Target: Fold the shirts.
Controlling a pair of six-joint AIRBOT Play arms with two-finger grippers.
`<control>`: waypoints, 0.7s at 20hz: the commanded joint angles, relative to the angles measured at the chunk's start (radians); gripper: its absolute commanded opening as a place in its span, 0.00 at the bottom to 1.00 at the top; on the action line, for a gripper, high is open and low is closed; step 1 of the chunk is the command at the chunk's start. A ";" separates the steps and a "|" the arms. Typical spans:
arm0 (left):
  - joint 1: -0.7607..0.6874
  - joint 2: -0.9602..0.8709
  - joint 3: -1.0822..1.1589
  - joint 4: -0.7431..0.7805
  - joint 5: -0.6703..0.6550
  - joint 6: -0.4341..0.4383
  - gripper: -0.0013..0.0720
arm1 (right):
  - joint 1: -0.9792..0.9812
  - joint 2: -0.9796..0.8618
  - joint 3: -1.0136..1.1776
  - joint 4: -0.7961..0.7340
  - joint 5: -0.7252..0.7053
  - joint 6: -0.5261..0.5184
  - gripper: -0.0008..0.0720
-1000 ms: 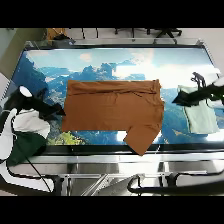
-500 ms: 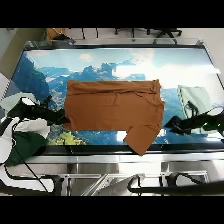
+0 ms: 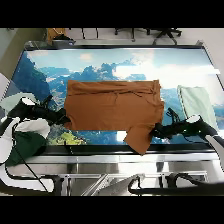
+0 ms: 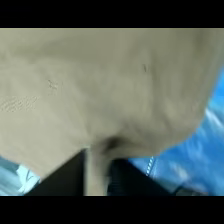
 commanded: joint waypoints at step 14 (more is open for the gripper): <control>-0.002 0.296 -0.214 0.261 -0.147 -0.175 0.04 | 0.030 0.414 0.028 -0.512 0.160 0.238 0.03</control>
